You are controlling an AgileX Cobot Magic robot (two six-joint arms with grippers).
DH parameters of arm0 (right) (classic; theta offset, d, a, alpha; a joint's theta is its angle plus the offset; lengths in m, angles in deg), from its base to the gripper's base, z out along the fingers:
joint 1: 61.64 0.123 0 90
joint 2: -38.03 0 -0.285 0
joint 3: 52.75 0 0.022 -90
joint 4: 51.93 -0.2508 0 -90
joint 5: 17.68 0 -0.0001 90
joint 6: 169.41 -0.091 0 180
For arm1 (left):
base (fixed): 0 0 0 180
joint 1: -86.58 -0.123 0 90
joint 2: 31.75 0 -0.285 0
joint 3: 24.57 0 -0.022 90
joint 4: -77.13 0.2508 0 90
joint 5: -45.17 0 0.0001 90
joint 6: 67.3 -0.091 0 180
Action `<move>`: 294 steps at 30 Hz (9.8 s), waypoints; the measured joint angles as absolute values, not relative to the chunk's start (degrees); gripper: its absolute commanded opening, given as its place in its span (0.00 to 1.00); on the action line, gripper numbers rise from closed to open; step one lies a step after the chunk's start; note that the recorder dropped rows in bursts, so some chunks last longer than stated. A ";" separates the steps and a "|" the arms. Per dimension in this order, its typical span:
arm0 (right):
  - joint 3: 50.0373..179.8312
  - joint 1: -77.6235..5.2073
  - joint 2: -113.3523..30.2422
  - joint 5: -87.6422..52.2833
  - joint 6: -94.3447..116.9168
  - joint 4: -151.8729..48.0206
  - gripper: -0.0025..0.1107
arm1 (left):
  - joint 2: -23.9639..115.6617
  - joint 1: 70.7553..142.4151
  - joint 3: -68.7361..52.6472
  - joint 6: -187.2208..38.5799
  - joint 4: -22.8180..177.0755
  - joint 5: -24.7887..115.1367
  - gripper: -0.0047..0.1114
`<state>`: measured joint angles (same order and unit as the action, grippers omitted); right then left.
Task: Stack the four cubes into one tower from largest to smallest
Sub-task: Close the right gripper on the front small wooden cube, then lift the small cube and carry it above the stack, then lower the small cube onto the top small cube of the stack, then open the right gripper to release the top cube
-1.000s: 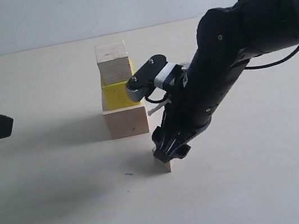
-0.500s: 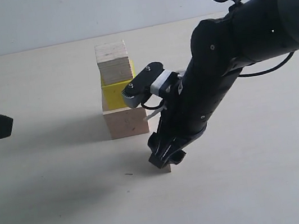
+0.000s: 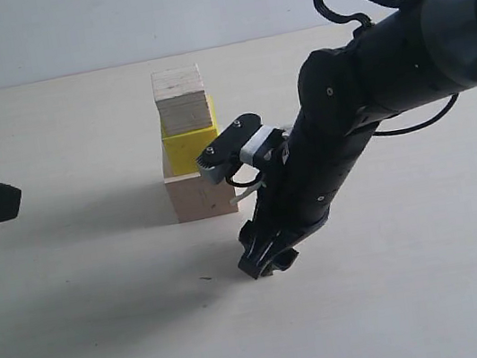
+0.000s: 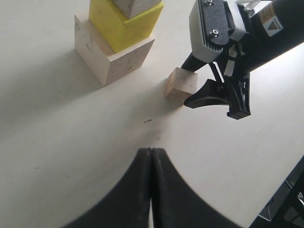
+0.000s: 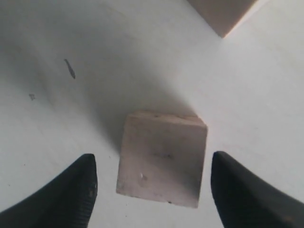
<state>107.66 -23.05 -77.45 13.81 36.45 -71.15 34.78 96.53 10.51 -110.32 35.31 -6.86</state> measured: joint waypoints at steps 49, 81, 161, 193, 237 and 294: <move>155.51 -18.88 -73.85 49.30 -17.18 -52.43 0.02 | 34.78 96.53 10.51 -110.32 31.79 -5.24 0.04; 162.91 -16.42 -75.13 52.49 -22.86 -44.25 0.02 | 32.72 96.53 10.51 -110.32 30.45 -5.80 0.04; 163.05 -19.52 -83.83 52.47 -22.64 -50.73 0.02 | 32.67 96.53 10.51 -109.71 30.45 -6.39 0.04; 163.05 -19.52 -83.01 52.57 -22.64 -50.73 0.02 | 32.67 96.53 10.51 -109.71 30.45 -6.39 0.04; 163.05 -19.52 -83.87 51.65 -23.58 -51.02 0.72 | 32.67 96.53 10.51 -109.71 30.45 -6.39 0.04; 163.05 -19.52 -83.87 52.46 -21.31 -57.79 0.72 | 32.67 96.53 10.51 -109.71 30.45 -6.39 0.04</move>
<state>163.05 -19.52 -83.87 52.46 -21.31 -57.79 32.67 96.53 10.51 -109.71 30.45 -6.39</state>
